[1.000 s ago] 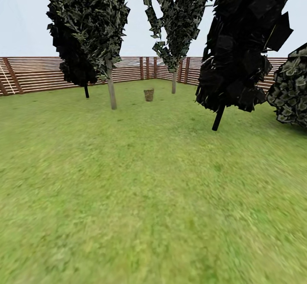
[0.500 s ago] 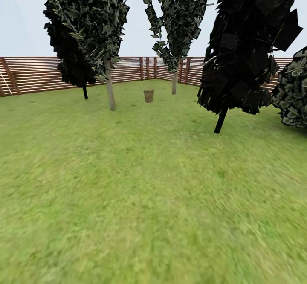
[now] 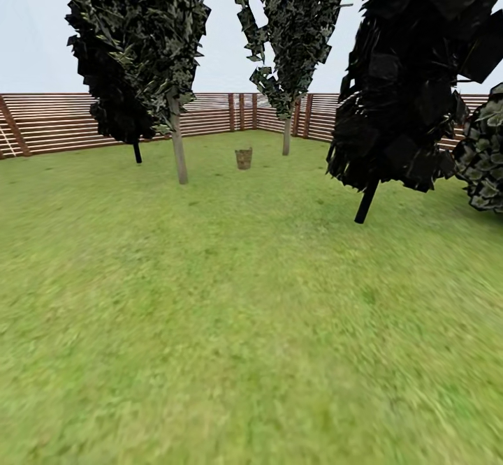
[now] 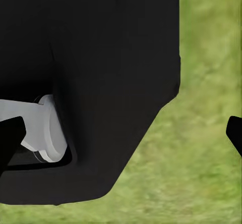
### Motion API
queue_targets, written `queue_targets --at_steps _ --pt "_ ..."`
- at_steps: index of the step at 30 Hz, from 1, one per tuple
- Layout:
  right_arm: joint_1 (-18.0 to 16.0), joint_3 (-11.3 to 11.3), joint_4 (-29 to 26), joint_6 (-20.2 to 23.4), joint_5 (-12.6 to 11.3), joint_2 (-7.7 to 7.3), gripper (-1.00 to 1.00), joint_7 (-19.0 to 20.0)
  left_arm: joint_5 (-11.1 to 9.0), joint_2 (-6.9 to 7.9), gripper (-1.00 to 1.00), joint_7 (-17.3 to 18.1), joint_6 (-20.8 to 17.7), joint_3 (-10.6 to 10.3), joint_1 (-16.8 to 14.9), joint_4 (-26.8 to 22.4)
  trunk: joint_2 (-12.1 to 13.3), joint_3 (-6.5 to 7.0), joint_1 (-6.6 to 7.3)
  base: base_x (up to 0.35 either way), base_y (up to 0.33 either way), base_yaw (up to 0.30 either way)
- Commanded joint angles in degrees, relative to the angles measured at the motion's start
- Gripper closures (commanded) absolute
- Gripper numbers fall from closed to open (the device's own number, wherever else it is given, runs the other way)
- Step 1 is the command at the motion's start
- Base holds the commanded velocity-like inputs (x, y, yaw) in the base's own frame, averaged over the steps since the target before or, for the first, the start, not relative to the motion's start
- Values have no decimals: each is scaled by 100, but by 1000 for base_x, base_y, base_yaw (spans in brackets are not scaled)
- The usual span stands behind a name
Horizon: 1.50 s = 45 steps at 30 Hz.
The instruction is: Take the three Easter eggs out of the wicker basket on the lawn in the garden, then place them on the lawn next to a single tree (choose any tree) so that all three eggs are next to the same tree and none are left in the basket.
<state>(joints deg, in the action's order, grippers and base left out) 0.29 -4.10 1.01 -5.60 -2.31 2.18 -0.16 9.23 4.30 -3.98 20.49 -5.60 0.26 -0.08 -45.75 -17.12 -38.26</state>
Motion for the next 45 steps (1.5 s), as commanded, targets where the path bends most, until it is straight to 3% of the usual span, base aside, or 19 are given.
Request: queue_targets --at_steps 1,45 --pt "-3 -38 11 -37 -24 1 -100 -2 35 1 -100 -42 16 -44 0 -1 -3 -4 -5 340 0 0" --pt "-3 -38 11 -37 -24 1 -100 -2 35 1 -100 -42 16 -46 0 -1 -3 -4 -5 340 0 0"
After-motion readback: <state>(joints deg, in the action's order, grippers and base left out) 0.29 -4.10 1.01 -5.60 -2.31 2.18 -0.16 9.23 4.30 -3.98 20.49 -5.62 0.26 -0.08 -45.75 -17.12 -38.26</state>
